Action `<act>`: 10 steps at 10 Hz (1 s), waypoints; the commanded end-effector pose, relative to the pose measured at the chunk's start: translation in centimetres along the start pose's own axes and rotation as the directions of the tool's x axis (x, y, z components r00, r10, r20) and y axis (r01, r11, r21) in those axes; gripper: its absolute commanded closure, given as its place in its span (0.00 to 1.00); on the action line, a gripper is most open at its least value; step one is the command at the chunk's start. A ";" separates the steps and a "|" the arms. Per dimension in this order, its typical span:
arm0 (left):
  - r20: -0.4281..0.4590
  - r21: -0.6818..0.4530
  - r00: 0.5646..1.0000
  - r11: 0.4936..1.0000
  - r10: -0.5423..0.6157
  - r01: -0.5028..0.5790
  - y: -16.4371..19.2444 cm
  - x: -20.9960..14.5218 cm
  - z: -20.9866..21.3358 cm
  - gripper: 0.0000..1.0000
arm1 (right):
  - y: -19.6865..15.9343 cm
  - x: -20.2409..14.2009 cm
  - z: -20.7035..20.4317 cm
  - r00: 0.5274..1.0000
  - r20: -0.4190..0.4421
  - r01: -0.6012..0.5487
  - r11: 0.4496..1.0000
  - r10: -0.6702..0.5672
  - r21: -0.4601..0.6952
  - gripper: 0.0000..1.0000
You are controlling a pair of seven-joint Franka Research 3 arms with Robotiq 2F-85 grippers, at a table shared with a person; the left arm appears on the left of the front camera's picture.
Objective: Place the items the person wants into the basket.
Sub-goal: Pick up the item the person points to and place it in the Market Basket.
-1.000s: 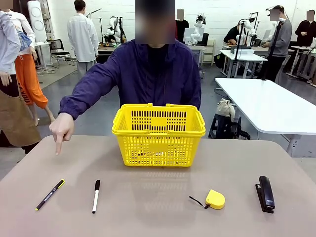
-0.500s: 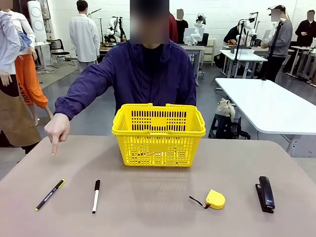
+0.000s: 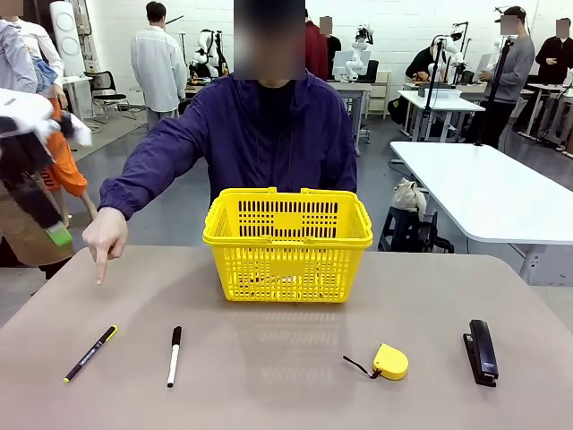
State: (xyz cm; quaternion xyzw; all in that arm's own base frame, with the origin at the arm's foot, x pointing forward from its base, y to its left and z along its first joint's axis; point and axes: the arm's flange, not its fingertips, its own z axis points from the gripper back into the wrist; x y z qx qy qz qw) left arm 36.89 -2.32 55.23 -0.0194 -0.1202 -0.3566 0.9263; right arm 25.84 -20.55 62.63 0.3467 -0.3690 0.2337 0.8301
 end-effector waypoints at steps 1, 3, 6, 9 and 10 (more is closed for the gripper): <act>0.039 -0.001 0.988 0.988 0.152 -0.152 -0.5 0.2 -3.1 0.00 | 0.0 0.0 -0.2 1.000 0.026 -0.014 1.000 0.013 0.019 0.00; 0.034 0.000 0.972 0.973 0.232 -0.233 -0.5 0.4 -6.8 0.00 | 0.0 0.0 -0.2 1.000 0.026 -0.014 1.000 0.013 0.019 0.00; 0.016 0.026 0.966 0.966 0.257 -0.257 0.1 0.3 -9.9 0.00 | 0.0 0.0 -0.2 1.000 0.026 -0.014 1.000 0.013 0.019 0.00; 0.011 -0.006 0.971 0.971 0.240 -0.240 -0.3 -0.1 -9.8 0.00 | 0.0 0.0 -0.2 1.000 0.026 -0.014 1.000 0.013 0.019 0.00; 0.011 -0.006 0.971 0.971 0.240 -0.240 -0.3 -0.1 -9.8 0.00 | 0.0 0.0 -0.2 1.000 0.026 -0.014 1.000 0.013 0.019 0.00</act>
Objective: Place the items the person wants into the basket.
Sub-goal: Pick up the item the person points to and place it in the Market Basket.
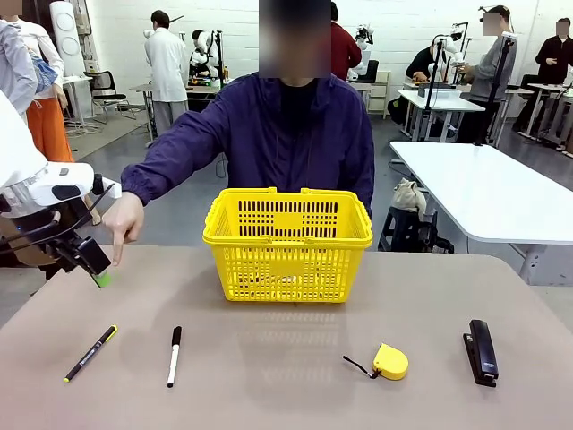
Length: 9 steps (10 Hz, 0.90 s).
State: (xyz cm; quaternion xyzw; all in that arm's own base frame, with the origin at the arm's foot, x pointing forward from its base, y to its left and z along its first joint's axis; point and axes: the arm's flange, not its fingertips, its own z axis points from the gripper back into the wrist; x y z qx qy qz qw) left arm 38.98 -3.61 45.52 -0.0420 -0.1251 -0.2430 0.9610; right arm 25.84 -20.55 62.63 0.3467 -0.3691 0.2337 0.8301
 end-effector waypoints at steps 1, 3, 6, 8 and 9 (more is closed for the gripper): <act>-0.009 0.006 1.000 1.000 0.002 -0.002 -0.2 -0.2 0.2 0.00 | 0.0 0.0 -0.2 1.000 0.026 -0.014 1.000 0.013 0.019 0.00; -0.009 0.006 1.000 1.000 0.002 -0.002 -0.2 -0.2 0.2 0.00 | 0.0 0.0 -0.2 1.000 0.026 -0.014 1.000 0.013 0.019 0.00; 0.001 0.112 0.998 0.992 0.057 -0.057 -1.1 -1.3 -3.6 0.00 | 0.0 0.0 -0.2 1.000 0.026 -0.014 1.000 0.013 0.019 0.00; -0.031 0.163 0.997 0.985 0.070 -0.064 -1.5 -1.5 -6.1 0.00 | 0.0 0.0 -0.2 1.000 0.026 -0.014 1.000 0.013 0.019 0.00; -0.033 0.169 0.997 0.983 0.073 -0.066 -2.1 -2.2 -7.4 0.00 | 0.0 0.0 -0.2 1.000 0.026 -0.014 1.000 0.013 0.019 0.00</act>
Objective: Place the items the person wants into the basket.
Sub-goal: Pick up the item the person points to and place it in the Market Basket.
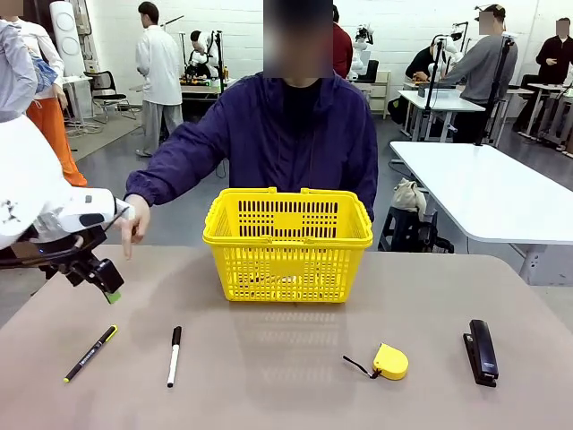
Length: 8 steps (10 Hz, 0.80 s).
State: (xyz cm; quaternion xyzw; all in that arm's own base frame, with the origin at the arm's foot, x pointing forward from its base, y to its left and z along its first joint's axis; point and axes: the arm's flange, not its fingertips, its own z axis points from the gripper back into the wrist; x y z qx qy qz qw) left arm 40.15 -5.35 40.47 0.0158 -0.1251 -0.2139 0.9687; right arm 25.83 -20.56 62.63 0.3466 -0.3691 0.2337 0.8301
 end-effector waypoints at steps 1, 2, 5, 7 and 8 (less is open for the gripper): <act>-0.027 0.047 0.999 0.999 0.018 -0.017 -1.1 -2.6 -2.6 0.00 | 0.0 0.0 -0.2 1.000 0.026 -0.013 1.000 0.013 0.019 0.00; -0.049 0.072 0.999 0.997 0.015 -0.011 -0.9 -2.5 -3.6 0.00 | 0.0 0.0 -0.2 1.000 0.026 -0.013 1.000 0.013 0.019 0.00; -0.099 0.077 0.995 0.997 0.033 -0.025 -1.2 -3.2 -6.4 0.00 | 0.0 0.0 -0.2 1.000 0.026 -0.013 1.000 0.013 0.019 0.00; -0.094 0.073 0.995 0.997 0.046 -0.039 -1.2 -3.9 -7.9 0.00 | 0.0 0.0 -0.2 1.000 0.026 -0.013 1.000 0.013 0.019 0.00; -0.102 0.072 0.994 0.996 0.050 -0.043 -1.2 -4.4 -8.8 0.00 | 0.0 0.0 -0.2 1.000 0.026 -0.013 1.000 0.013 0.019 0.00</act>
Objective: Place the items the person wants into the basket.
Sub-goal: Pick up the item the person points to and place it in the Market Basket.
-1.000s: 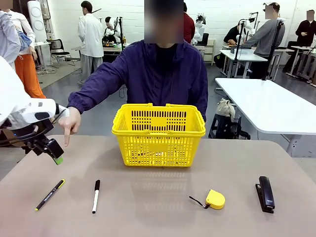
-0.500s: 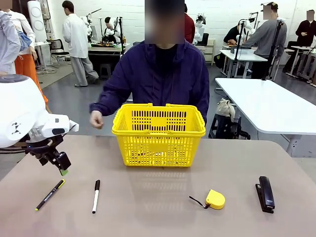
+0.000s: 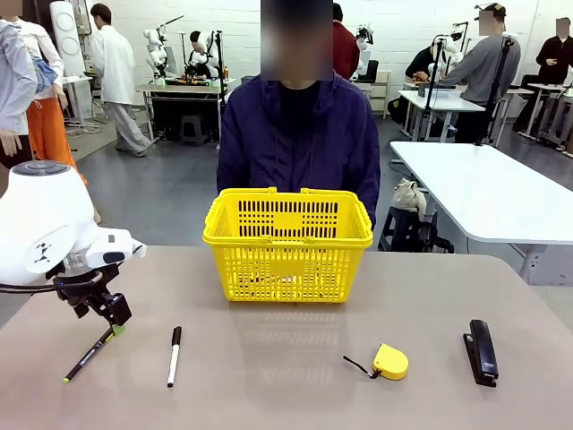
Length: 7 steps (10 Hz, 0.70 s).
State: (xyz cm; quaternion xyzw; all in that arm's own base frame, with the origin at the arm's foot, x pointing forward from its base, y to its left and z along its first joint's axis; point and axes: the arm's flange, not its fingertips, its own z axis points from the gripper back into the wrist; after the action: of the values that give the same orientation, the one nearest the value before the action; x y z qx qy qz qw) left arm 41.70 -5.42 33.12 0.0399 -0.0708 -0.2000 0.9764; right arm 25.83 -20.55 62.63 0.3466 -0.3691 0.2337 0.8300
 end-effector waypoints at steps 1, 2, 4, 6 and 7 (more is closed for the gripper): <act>0.014 0.041 1.000 0.999 0.022 -0.022 -0.9 -4.0 -2.1 0.00 | 0.0 0.0 -0.2 1.000 0.026 -0.013 1.000 0.013 0.019 0.00; 0.024 0.036 0.999 0.999 0.022 -0.023 -0.9 -4.2 -2.5 0.00 | 0.0 0.0 -0.2 1.000 0.026 -0.013 1.000 0.013 0.019 0.00; 0.016 0.006 0.999 0.999 0.038 -0.039 -1.0 -4.6 -3.3 0.00 | 0.0 0.0 -0.2 1.000 0.026 -0.013 1.000 0.013 0.019 0.00; -0.005 -0.031 0.998 0.998 0.060 -0.060 -0.9 -4.6 -2.8 0.00 | 0.0 0.0 -0.2 1.000 0.026 -0.013 1.000 0.013 0.019 0.00; -0.021 -0.039 0.997 0.997 0.072 -0.072 -1.0 -4.8 -2.5 0.00 | 0.0 0.0 -0.2 1.000 0.026 -0.013 1.000 0.013 0.019 0.00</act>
State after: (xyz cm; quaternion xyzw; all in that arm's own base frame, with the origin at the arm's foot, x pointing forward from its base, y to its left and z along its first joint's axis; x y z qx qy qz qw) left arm 42.21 -4.86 30.42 0.0282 -0.0610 -0.1837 0.9807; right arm 25.83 -20.56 62.63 0.3466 -0.3691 0.2338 0.8300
